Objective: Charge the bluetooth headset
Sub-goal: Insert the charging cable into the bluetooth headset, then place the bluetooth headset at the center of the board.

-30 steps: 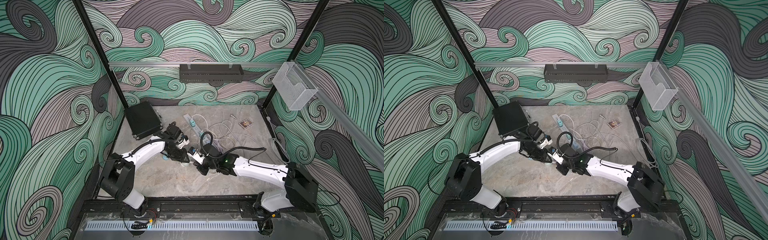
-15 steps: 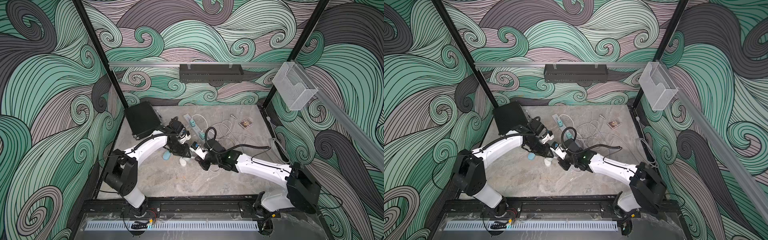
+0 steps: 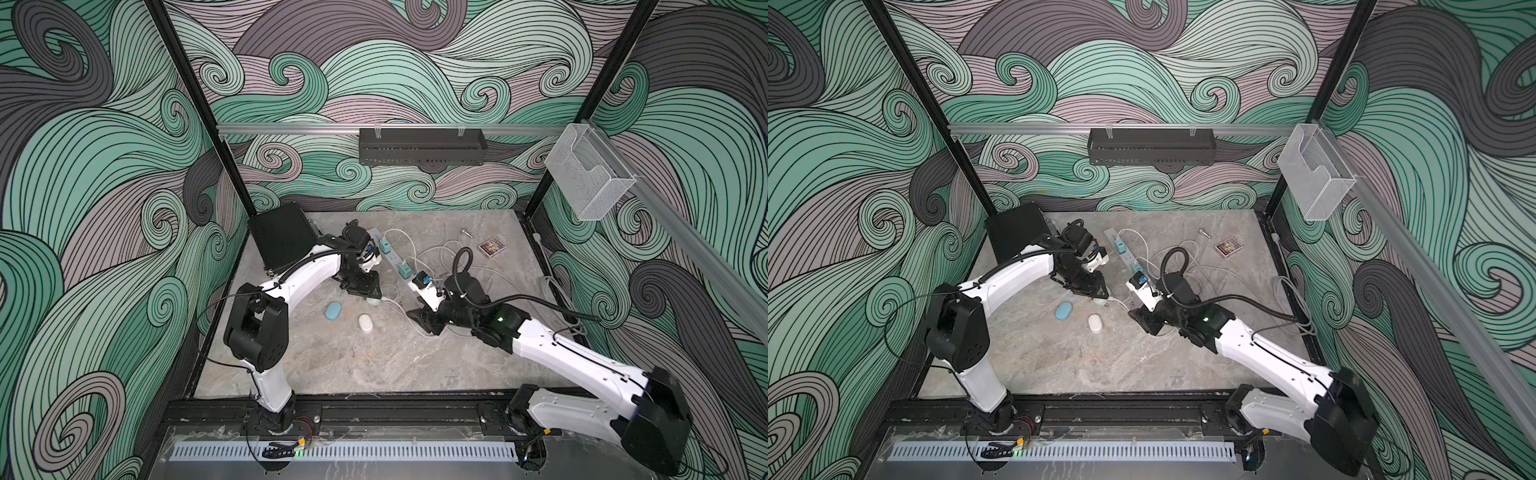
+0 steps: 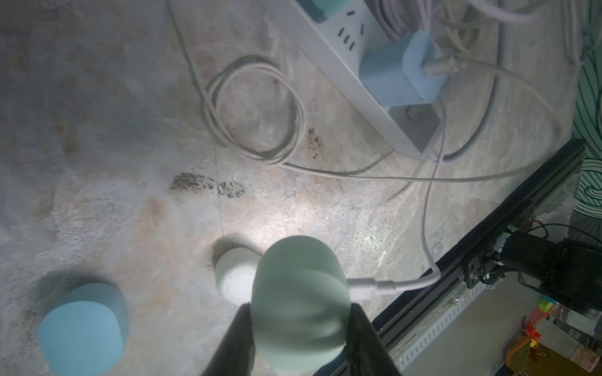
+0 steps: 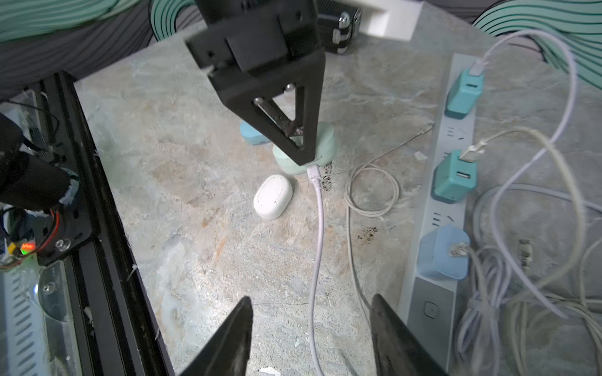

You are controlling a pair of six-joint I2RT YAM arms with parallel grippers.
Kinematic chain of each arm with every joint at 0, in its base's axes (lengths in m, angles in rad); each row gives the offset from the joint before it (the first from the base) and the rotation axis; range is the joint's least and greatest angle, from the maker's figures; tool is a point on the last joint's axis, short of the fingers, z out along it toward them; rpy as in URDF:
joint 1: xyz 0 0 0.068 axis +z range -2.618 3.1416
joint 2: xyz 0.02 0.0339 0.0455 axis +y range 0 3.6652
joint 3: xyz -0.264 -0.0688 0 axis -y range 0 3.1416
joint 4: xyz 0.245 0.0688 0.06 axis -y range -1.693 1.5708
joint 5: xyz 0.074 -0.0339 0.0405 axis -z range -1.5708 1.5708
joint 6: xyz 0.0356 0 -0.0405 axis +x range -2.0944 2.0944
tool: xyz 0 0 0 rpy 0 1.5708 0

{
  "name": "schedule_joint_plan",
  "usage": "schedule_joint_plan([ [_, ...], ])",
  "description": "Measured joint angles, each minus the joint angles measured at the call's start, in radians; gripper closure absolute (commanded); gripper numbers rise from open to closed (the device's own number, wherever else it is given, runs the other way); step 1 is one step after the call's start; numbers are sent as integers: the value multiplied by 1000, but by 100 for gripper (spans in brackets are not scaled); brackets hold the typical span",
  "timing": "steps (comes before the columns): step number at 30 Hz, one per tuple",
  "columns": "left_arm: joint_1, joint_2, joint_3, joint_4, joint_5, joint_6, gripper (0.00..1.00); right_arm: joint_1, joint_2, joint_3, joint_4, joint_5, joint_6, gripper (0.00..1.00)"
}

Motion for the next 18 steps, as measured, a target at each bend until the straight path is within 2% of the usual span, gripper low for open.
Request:
schedule_joint_plan([
  [5,30,70,38,4,-61,-34,88,-56,-45,0,-35,-3,66,41],
  [12,71,181,109,30,-121,-85,89,-130,21,11,-82,-3,177,41],
  [18,77,257,151,40,-172,-95,88,-171,47,12,-93,-11,212,40],
])
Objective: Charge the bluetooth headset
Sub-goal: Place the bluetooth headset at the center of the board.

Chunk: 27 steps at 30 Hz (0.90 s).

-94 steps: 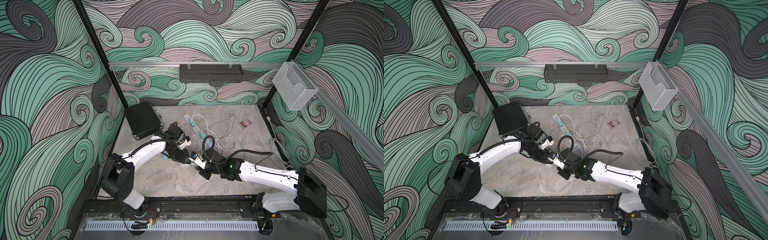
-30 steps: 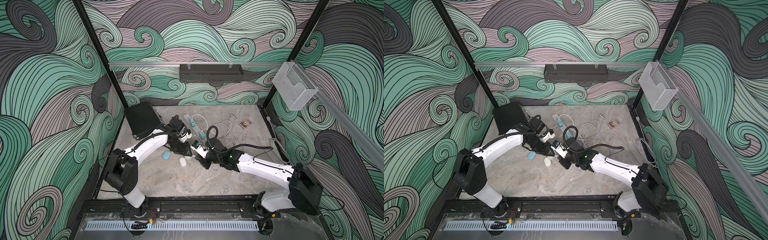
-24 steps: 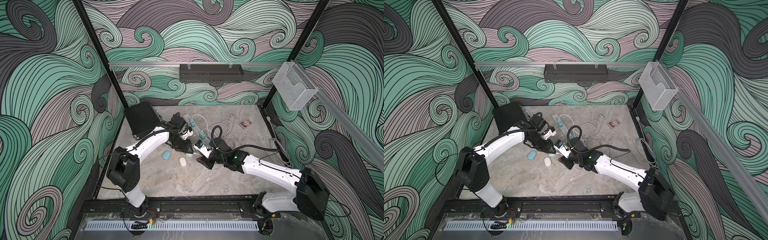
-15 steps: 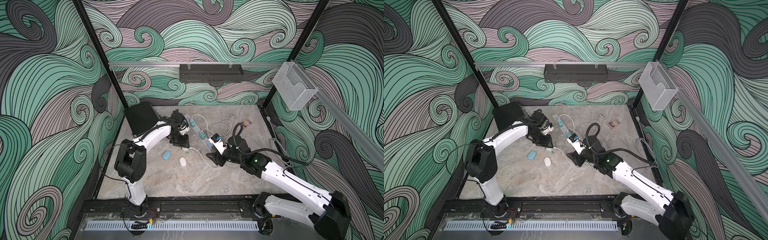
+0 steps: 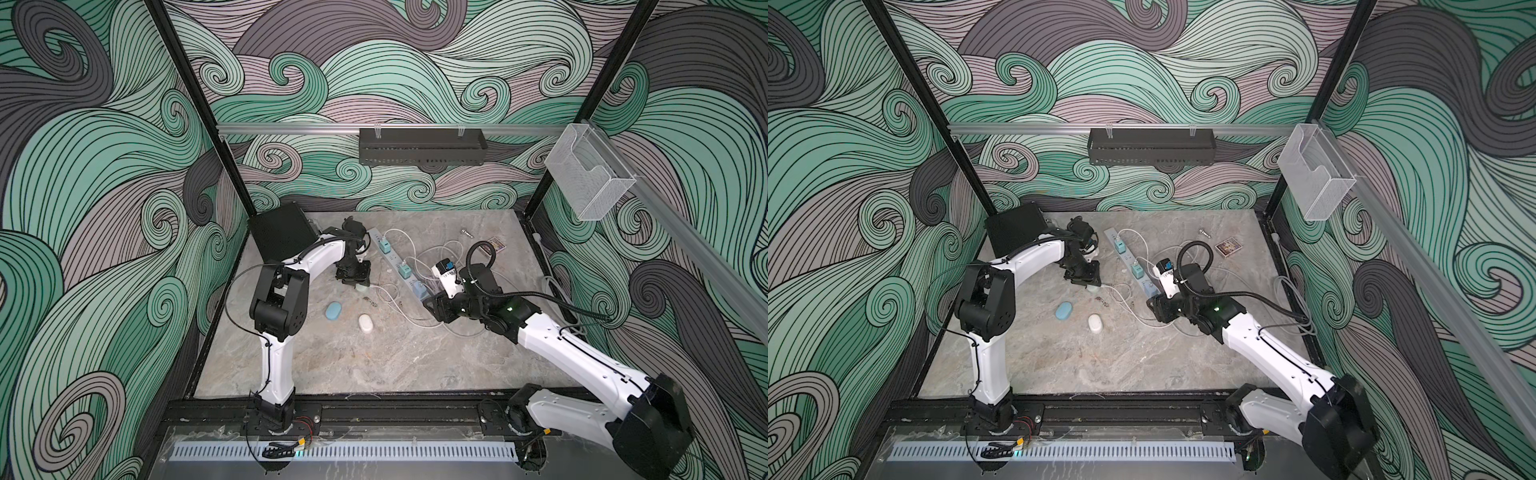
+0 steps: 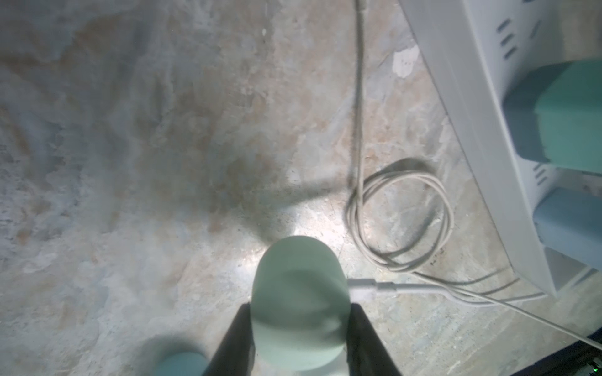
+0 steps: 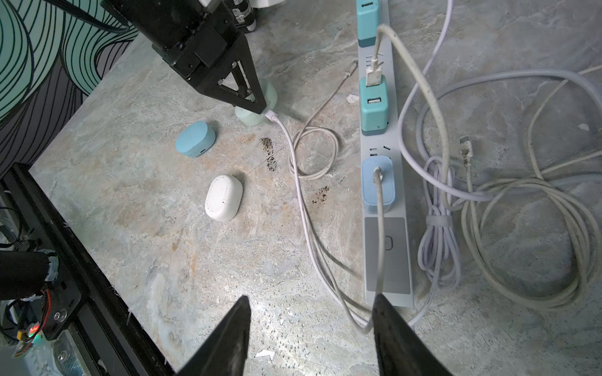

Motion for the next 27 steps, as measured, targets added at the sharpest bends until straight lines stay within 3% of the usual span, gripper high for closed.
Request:
schedule_joint_plan([
  [3,0,22,15,-2,-19,0,81,-21,0,0,0,-11,3,40],
  [8,0,45,32,0,-39,3,51,-53,0,0,0,-32,3,39],
  [11,0,45,33,0,-39,13,42,-72,0,0,0,-46,3,38],
  [17,0,-10,8,3,-44,81,35,-96,-10,0,-5,-68,3,38],
  [27,0,-378,-236,-36,-114,261,40,-113,-38,-1,-30,-110,-20,36],
])
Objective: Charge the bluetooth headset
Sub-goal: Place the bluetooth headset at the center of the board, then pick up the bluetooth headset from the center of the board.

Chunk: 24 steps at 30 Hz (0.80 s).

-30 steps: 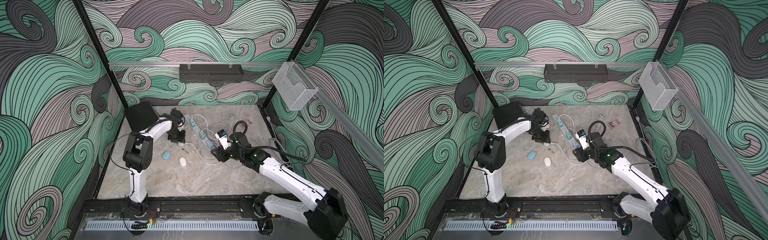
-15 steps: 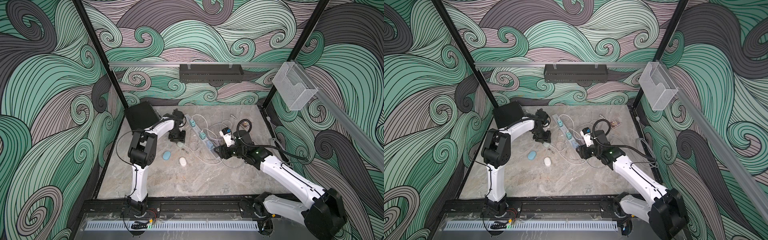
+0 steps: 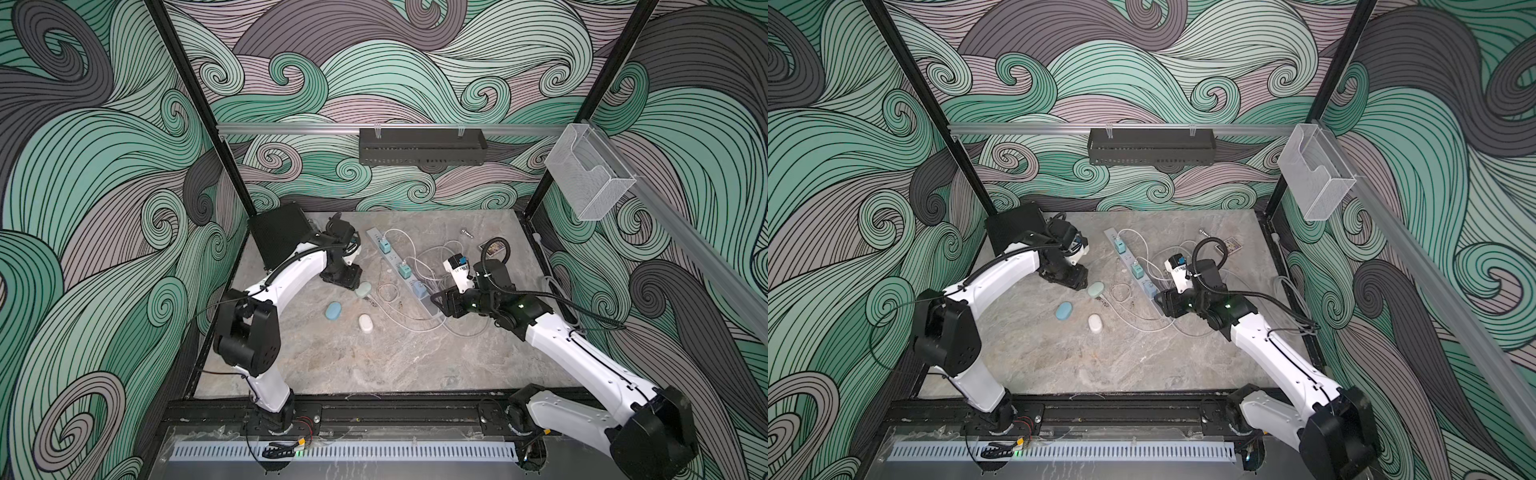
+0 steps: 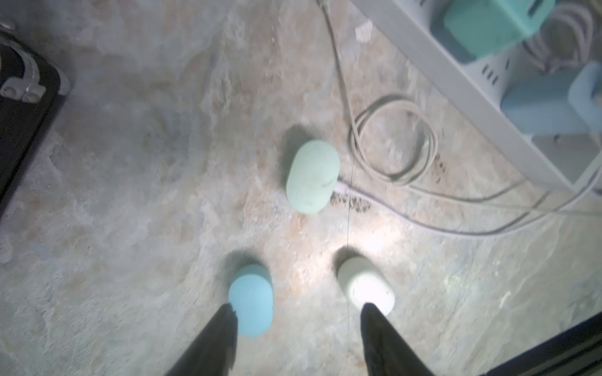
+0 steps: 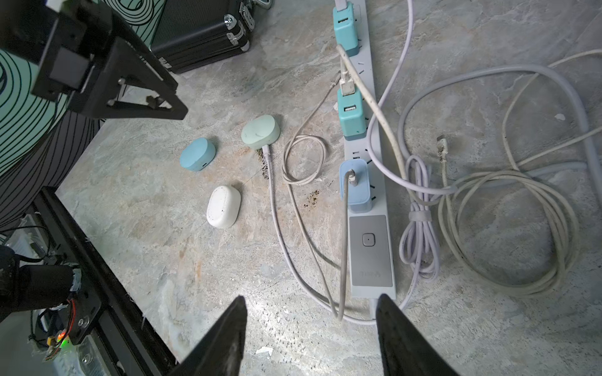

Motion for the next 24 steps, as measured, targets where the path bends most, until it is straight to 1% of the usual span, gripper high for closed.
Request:
schedule_joint_plan([
  [3,0,-32,-81,-12,-11,71,38,-5,0,0,-5,-26,-13,36],
  [6,0,-36,-133,-11,-45,98,37,-10,3,0,-13,-58,-23,35],
  [11,0,-29,-141,-3,-112,92,36,-12,13,0,-30,-105,-27,35],
  [16,0,21,-140,0,-180,57,36,-14,14,0,-45,-131,-20,36],
  [24,0,82,-140,6,-193,29,36,-15,14,0,-52,-188,32,36],
])
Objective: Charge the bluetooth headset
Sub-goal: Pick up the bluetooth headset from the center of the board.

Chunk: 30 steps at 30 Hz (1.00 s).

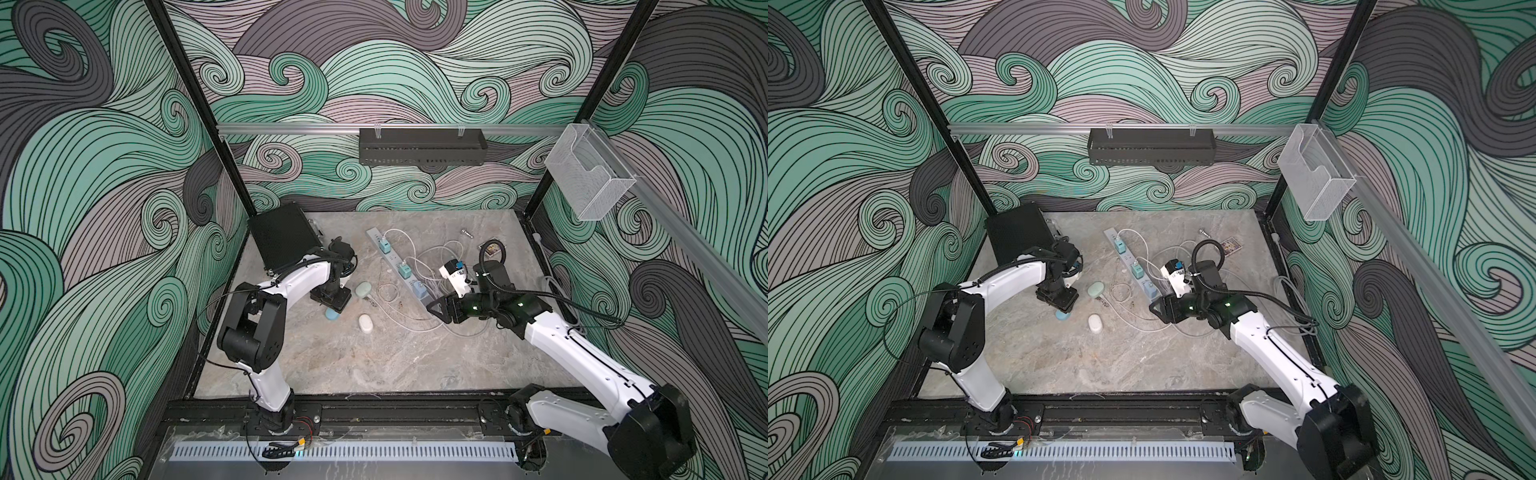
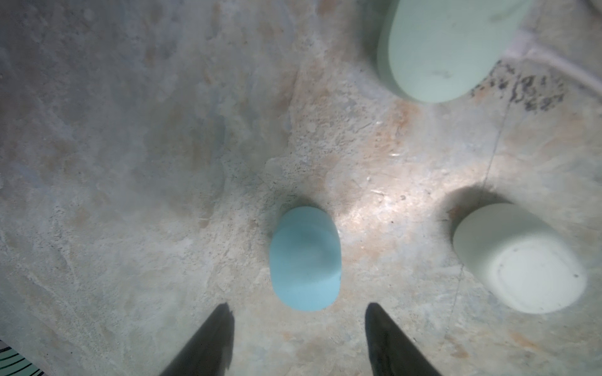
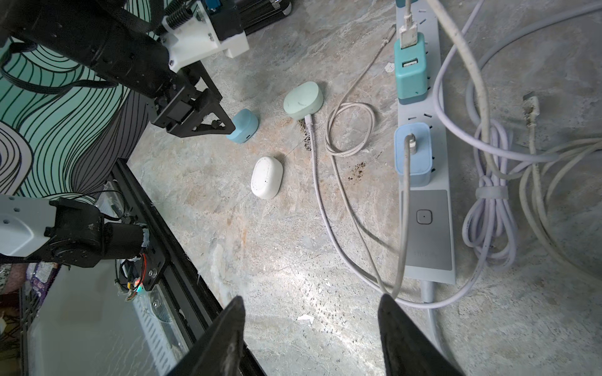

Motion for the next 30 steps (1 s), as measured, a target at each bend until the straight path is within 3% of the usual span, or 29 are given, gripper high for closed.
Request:
schedule_joint_plan([
  [15,36,79,0,14,45,-18,37,0,0,0,-8,-19,14,35],
  [30,46,113,0,18,84,-17,48,-1,3,0,-8,-19,13,38],
])
